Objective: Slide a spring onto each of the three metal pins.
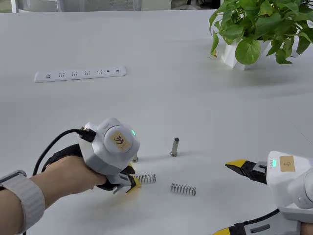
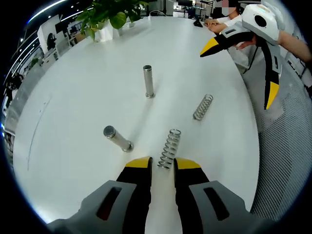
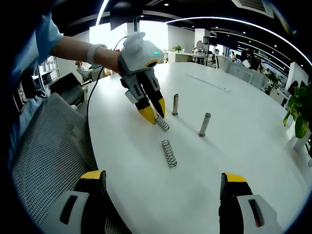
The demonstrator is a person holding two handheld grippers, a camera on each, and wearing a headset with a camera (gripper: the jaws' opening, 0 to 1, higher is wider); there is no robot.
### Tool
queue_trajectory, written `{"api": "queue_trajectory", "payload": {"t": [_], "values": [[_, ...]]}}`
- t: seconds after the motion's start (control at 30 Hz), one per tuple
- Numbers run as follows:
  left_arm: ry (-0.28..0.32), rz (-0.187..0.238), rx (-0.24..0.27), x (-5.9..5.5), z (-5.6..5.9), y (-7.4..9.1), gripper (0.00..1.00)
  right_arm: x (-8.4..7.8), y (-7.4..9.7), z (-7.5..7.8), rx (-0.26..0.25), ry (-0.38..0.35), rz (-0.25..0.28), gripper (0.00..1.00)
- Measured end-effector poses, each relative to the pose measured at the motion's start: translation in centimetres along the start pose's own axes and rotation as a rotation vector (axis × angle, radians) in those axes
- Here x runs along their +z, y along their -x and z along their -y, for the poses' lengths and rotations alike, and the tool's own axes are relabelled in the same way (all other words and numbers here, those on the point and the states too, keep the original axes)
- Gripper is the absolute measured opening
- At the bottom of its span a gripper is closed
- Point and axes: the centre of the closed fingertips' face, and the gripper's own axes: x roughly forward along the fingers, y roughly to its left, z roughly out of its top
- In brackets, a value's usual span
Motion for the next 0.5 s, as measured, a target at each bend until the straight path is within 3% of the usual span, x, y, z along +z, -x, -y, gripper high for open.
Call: {"api": "queue_trajectory", "payload": {"t": [0.17,0.5], "values": [[0.01,-0.023,-0.005,-0.11,0.08,-0.02,0.1,-0.1,-0.19,-0.28,0.008,0.005,-0.007,0.96],[0.013,-0.023,-0.005,-0.28,0.08,0.11,0.07,-0.04,-0.25,-0.22,0.012,0.01,-0.012,0.96]]}}
